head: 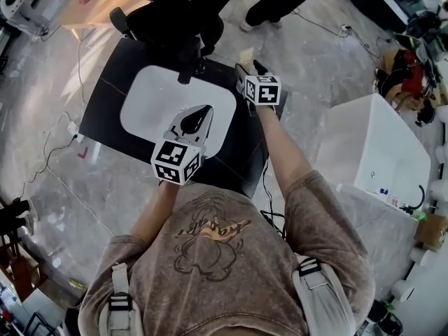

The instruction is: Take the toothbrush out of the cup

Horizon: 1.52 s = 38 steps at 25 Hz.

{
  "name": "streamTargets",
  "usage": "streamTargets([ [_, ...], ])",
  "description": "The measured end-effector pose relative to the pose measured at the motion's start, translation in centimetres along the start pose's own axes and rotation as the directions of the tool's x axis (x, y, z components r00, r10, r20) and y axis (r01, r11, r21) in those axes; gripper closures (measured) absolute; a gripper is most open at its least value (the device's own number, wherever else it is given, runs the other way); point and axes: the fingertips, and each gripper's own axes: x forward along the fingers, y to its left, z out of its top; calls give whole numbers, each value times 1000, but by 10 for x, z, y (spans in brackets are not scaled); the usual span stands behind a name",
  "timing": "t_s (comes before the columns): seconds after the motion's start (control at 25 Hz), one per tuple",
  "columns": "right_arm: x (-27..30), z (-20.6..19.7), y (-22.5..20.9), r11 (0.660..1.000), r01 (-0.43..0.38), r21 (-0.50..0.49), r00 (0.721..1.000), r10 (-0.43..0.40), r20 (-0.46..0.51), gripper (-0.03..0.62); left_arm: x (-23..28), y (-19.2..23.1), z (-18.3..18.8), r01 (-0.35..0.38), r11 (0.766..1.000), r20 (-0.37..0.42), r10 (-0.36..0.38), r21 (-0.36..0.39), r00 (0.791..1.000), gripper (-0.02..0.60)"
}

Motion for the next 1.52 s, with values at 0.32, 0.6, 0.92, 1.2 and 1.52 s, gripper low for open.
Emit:
streamTargets([
  [0.32,10,-1,-5,1000,18,-23,999,-19,-32,327,5,5,-2,3,1000,-10,-3,-9,1000,563],
  [0.6,5,-3,-8,999,15,-40,999,-16,-30,439,7,4,-4,11,1000,-19,-11,-11,1000,563],
  [0.92,2,-5,-11,1000,12,-21,1000,-12,-23,499,9,4,-8,15,1000,-30,-15,-9,999,563],
  [1.2,-8,9,-12,999,20,-29,1000,-20,-15,500,8,2,-10,20,1000,-36,-20,-14,999,563],
  [1.52,-41,57,-10,999,17,-44,999,-15,45,502,9,-9,-9,51,999,-37,-52,-15,998,563],
])
